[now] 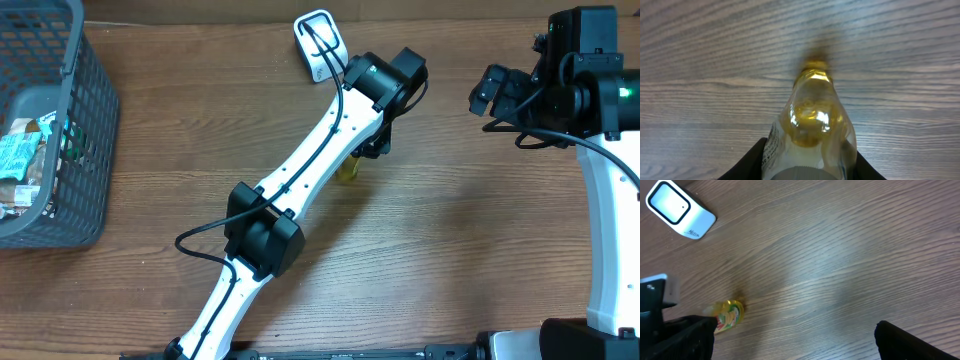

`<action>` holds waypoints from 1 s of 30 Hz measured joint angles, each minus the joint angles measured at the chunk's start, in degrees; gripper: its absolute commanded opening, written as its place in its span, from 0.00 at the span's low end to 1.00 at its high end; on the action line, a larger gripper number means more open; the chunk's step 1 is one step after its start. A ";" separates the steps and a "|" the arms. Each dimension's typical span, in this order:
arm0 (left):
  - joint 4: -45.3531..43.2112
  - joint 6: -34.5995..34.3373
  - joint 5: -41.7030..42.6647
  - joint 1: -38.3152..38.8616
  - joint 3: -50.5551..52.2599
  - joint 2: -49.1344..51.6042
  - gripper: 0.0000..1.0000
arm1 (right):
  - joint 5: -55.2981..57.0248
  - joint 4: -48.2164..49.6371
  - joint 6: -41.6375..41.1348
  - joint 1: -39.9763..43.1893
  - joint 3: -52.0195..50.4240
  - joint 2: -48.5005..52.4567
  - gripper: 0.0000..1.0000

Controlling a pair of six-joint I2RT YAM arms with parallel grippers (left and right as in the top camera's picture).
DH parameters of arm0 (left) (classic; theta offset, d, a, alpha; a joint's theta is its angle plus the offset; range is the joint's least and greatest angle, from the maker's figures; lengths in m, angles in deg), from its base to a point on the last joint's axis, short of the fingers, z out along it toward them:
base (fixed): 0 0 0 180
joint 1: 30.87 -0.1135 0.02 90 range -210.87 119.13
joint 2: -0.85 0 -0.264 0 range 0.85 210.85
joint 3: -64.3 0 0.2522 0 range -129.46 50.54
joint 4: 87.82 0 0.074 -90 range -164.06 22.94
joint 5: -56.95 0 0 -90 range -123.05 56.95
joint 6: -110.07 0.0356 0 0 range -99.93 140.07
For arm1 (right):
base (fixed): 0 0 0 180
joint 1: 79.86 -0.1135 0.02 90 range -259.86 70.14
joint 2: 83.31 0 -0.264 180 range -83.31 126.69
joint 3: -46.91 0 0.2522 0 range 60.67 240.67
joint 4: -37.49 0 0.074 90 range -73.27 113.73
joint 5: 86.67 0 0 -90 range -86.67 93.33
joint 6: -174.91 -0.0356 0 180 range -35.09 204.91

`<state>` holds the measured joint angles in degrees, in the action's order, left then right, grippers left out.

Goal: Scan the item barcode
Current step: 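Set the yellow bottle upright on the table center, release left gripper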

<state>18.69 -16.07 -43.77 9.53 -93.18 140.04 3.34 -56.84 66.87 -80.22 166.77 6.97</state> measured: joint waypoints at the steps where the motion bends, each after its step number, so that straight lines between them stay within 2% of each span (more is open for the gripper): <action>1: -0.26 -0.22 0.02 0.00 1.05 0.00 0.15 | 0.00 0.00 0.00 0.00 0.00 0.00 1.00; 7: -1.55 -1.29 0.11 0.00 3.89 -0.04 0.29 | 0.02 0.00 0.02 0.00 0.00 0.00 1.00; 8: -1.86 -1.31 0.42 0.00 3.89 -0.04 0.40 | 0.00 -0.02 0.00 0.00 0.00 0.00 1.00; 10: -2.16 -1.57 1.55 0.00 3.89 -0.04 0.54 | 0.02 0.02 0.00 0.00 0.00 0.00 1.00; 15: -2.14 -1.40 3.76 0.00 4.70 -0.02 0.73 | 0.02 0.00 0.00 0.00 0.00 0.00 1.00; 24: -0.66 0.35 4.76 -0.17 3.52 -0.02 0.79 | 0.02 0.02 0.00 0.00 0.00 0.00 1.00; 30: 2.19 2.80 5.01 -2.43 -7.43 -0.24 0.82 | 0.02 0.02 0.00 0.00 0.00 0.00 1.00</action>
<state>20.88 -13.28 -38.77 7.11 -100.62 139.80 3.36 -56.82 66.87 -80.22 166.77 6.97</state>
